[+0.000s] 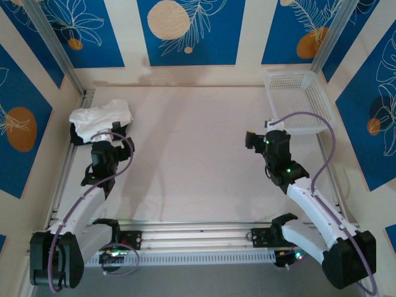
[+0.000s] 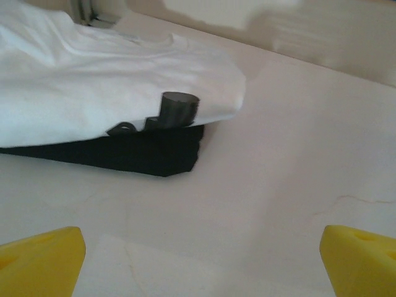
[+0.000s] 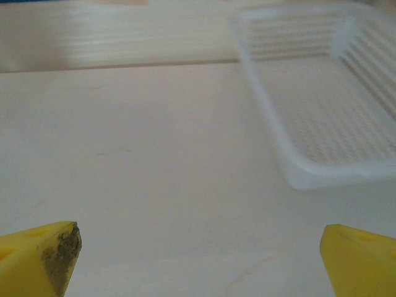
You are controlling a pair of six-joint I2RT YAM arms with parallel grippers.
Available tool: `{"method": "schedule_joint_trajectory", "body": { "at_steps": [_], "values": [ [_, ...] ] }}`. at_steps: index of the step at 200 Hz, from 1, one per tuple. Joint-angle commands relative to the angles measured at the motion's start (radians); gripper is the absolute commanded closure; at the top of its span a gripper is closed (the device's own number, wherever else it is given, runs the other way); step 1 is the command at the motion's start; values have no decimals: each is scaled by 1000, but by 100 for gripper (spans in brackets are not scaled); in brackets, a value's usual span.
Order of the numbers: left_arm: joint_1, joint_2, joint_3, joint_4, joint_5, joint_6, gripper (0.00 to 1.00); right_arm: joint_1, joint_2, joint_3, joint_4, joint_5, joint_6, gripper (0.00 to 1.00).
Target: Fold the inside-out t-shirt
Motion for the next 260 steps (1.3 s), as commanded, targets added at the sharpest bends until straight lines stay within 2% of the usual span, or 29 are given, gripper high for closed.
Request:
{"method": "schedule_joint_trajectory", "body": {
  "at_steps": [1,26,62,73,100,132,149,172,186,197,209,221,230,260],
  "values": [
    [-22,31,-18,82,-132,122,3,-84,27,-110,181,-20,-9,1],
    [-25,95,-65,204,-121,182,2,-163,135,-188,316,-109,37,1],
    [-25,211,-147,483,-22,207,0,-173,290,-221,466,-157,-26,1],
    [-26,259,-139,508,-4,211,0,-178,298,-207,455,-178,-42,1],
    [-26,344,-117,558,-30,241,0,-194,289,-276,634,-234,-72,1],
    [-26,389,-111,621,-19,300,0,-219,325,-294,737,-306,-60,1],
    [-24,460,-150,789,-10,320,0,-224,369,-285,788,-338,-62,1],
    [-24,607,-140,919,10,335,1,-230,427,-244,799,-347,-109,1],
    [-24,574,-75,728,19,325,1,-243,476,-259,885,-368,-114,1],
    [-17,594,-88,794,26,329,1,-253,543,-270,963,-376,-107,1],
    [-17,587,-85,770,25,325,0,-256,618,-267,1040,-379,-104,1],
    [-17,588,-85,779,25,327,0,-264,596,-208,877,-405,-98,1],
    [-18,590,-85,780,25,326,0,-296,607,-218,924,-467,-88,1],
    [-18,588,-87,779,25,327,0,-284,601,-212,901,-448,-99,1]
  ]
}}
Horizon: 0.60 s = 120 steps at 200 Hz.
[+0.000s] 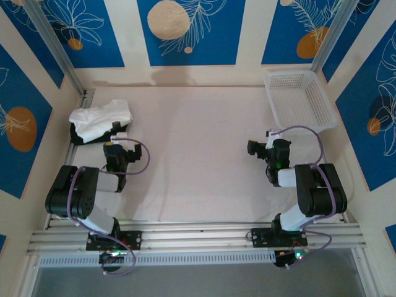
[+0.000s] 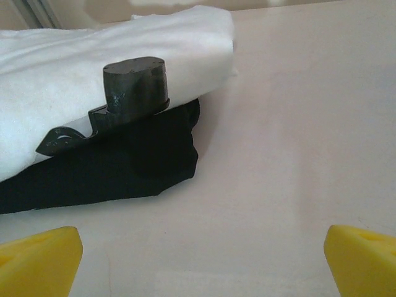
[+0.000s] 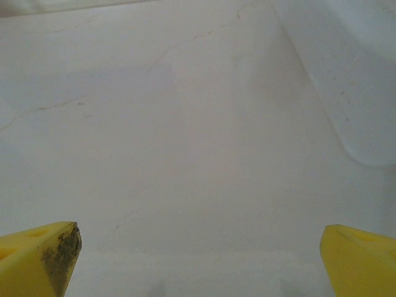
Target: Fold the inside-out t-shirt
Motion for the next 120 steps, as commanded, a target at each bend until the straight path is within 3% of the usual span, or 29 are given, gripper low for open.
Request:
{"method": "schedule_joint_trajectory", "body": {
  "at_steps": [1,120],
  "values": [
    [-2,-1,16,29,22,18,0,1,-6,25,37,-36,-14,1],
    [-1,-1,16,30,21,19,0,4,-7,26,31,-31,-16,1]
  ]
}}
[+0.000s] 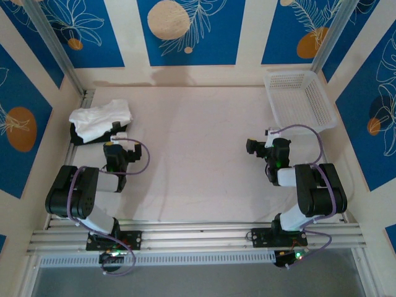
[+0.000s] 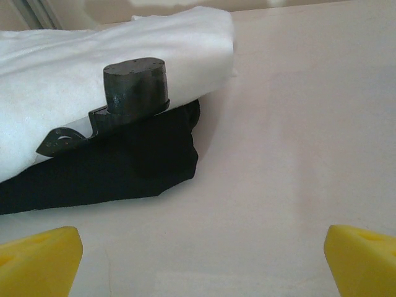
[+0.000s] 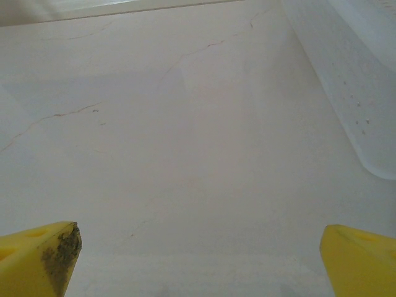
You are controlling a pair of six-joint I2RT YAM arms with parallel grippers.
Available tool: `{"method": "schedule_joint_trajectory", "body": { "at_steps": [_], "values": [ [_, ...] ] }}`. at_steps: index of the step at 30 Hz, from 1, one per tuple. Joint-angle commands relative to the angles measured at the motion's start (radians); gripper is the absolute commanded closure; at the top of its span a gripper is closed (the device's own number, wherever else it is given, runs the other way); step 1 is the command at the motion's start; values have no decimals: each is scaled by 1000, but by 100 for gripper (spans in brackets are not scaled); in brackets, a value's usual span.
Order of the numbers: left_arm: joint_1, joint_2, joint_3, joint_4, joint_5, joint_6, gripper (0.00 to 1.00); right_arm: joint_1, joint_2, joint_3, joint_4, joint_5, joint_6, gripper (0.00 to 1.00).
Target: Fold the inside-out t-shirt
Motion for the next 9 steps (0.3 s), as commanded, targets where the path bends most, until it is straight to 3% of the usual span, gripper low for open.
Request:
{"method": "schedule_joint_trajectory", "body": {
  "at_steps": [1,9],
  "values": [
    [-2,-1,16,30,21,18,0,2,-7,19,27,-10,-15,1],
    [-2,-1,17,29,21,20,0,4,-7,19,30,-9,-15,1]
  ]
}}
